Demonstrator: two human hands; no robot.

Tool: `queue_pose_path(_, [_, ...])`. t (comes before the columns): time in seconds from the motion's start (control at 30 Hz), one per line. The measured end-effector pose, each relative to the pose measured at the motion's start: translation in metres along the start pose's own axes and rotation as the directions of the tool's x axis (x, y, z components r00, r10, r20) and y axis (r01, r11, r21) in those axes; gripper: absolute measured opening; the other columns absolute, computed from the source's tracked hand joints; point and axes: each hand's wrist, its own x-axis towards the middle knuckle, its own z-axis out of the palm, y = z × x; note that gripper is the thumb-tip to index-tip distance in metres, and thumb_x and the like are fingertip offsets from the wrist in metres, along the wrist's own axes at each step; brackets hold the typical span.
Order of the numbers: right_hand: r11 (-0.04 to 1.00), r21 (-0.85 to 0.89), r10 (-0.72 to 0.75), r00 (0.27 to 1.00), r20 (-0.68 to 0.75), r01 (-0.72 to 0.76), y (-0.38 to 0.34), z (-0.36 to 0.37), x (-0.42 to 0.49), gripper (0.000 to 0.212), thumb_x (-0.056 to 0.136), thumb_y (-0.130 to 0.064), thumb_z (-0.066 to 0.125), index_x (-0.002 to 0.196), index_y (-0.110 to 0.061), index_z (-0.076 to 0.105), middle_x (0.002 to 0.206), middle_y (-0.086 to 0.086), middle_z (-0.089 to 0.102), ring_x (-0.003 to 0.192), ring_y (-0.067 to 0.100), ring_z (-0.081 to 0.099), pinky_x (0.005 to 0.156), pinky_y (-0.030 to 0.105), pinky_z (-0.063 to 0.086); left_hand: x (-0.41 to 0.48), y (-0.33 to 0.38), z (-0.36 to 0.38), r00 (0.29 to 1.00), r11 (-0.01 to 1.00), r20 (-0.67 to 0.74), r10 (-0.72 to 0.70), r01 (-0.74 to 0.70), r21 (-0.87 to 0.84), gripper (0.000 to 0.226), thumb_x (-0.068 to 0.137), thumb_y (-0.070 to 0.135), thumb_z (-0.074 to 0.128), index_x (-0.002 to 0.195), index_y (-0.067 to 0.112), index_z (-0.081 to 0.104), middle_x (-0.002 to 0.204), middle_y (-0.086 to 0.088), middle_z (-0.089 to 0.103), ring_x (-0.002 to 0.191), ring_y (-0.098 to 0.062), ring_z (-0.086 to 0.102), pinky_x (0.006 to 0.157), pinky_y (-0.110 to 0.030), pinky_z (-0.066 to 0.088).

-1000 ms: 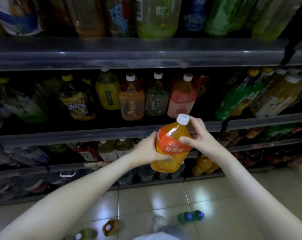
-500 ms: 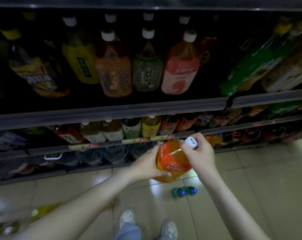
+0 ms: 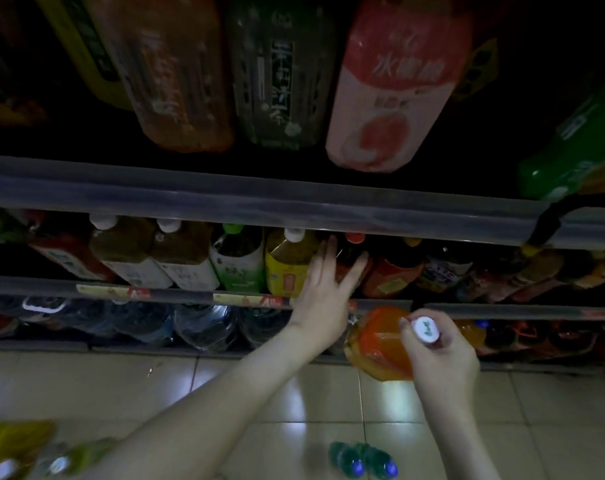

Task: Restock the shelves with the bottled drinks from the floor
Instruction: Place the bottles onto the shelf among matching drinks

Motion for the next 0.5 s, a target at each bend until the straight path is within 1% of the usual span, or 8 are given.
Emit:
queue_pose_path(0.1, [0.999, 0.042, 0.023, 0.999, -0.044, -0.021, 0.017, 0.0, 0.013, 0.015, 0.083, -0.016, 0.073, 0.074, -0.024, 0.063, 0.068, -0.009, 0.061, 0.065, 0.011, 0.054, 0.056, 0.024, 0.04, 0.02, 0.001, 0.021, 0.998, 1.0, -0.062, -0.013, 0.011, -0.024, 0.079, 0.094, 0.03, 0.052, 0.153, 0.029, 0.0, 0.156, -0.023, -0.008, 0.144, -0.037, -0.01, 0.12, -0.046, 0.008])
queue_pose_path(0.17, [0.998, 0.054, 0.037, 0.997, -0.064, -0.034, 0.026, -0.002, 0.017, 0.013, 0.083, -0.019, 0.073, 0.075, -0.024, 0.064, 0.072, -0.008, 0.062, 0.069, 0.013, 0.056, 0.058, 0.025, 0.041, 0.023, 0.002, 0.031, 0.992, 0.999, -0.12, -0.036, 0.032, -0.042, 0.078, 0.091, 0.035, 0.054, 0.153, 0.03, 0.007, 0.155, -0.022, -0.001, 0.144, -0.038, -0.004, 0.119, -0.046, 0.012])
queue_pose_path(0.27, [0.997, 0.056, 0.048, 0.996, -0.077, -0.044, 0.038, -0.008, 0.019, 0.01, 0.083, -0.025, 0.072, 0.078, -0.026, 0.065, 0.076, -0.007, 0.064, 0.077, 0.018, 0.06, 0.066, 0.032, 0.046, 0.017, 0.009, 0.041, 0.973, 0.996, -0.222, -0.06, 0.046, -0.071, 0.075, 0.084, 0.033, 0.058, 0.15, 0.028, 0.023, 0.152, -0.022, 0.01, 0.141, -0.042, 0.008, 0.114, -0.049, 0.023])
queue_pose_path(0.33, [0.996, 0.069, 0.058, 0.995, -0.077, -0.052, 0.042, -0.013, 0.016, 0.01, 0.083, -0.026, 0.072, 0.077, -0.028, 0.065, 0.073, -0.009, 0.064, 0.077, 0.018, 0.06, 0.068, 0.034, 0.047, 0.01, 0.013, 0.047, 0.966, 0.999, -0.253, -0.045, 0.038, -0.035, 0.074, 0.08, 0.032, 0.061, 0.147, 0.023, 0.029, 0.15, -0.025, 0.014, 0.139, -0.044, 0.011, 0.112, -0.052, 0.023])
queue_pose_path(0.37, [0.996, 0.071, 0.057, 0.996, -0.075, -0.052, 0.042, -0.016, 0.014, 0.01, 0.082, -0.026, 0.072, 0.077, -0.031, 0.065, 0.069, -0.011, 0.064, 0.075, 0.016, 0.059, 0.067, 0.032, 0.046, 0.007, 0.013, 0.049, 0.964, 0.999, -0.265, -0.04, 0.037, -0.018, 0.073, 0.079, 0.032, 0.061, 0.145, 0.022, 0.031, 0.149, -0.026, 0.015, 0.138, -0.044, 0.012, 0.111, -0.054, 0.024])
queue_pose_path(0.43, [0.996, 0.081, 0.049, 0.997, -0.068, -0.043, 0.042, -0.023, 0.012, 0.015, 0.082, -0.025, 0.072, 0.079, -0.038, 0.064, 0.064, -0.019, 0.062, 0.068, 0.013, 0.056, 0.064, 0.028, 0.043, 0.009, 0.013, 0.048, 0.956, 0.998, -0.288, -0.05, 0.041, -0.039, 0.069, 0.08, 0.03, 0.061, 0.141, 0.019, 0.03, 0.145, -0.028, 0.021, 0.135, -0.047, 0.019, 0.11, -0.057, 0.029])
queue_pose_path(0.5, [0.995, 0.089, 0.058, 0.997, -0.055, -0.053, 0.042, -0.029, 0.011, 0.016, 0.082, -0.024, 0.072, 0.076, -0.038, 0.064, 0.061, -0.02, 0.06, 0.064, 0.013, 0.054, 0.064, 0.029, 0.043, 0.017, 0.012, 0.042, 0.942, 0.995, -0.328, -0.071, 0.043, -0.089, 0.067, 0.083, 0.026, 0.061, 0.139, 0.02, 0.026, 0.141, -0.031, 0.026, 0.131, -0.049, 0.027, 0.107, -0.056, 0.034])
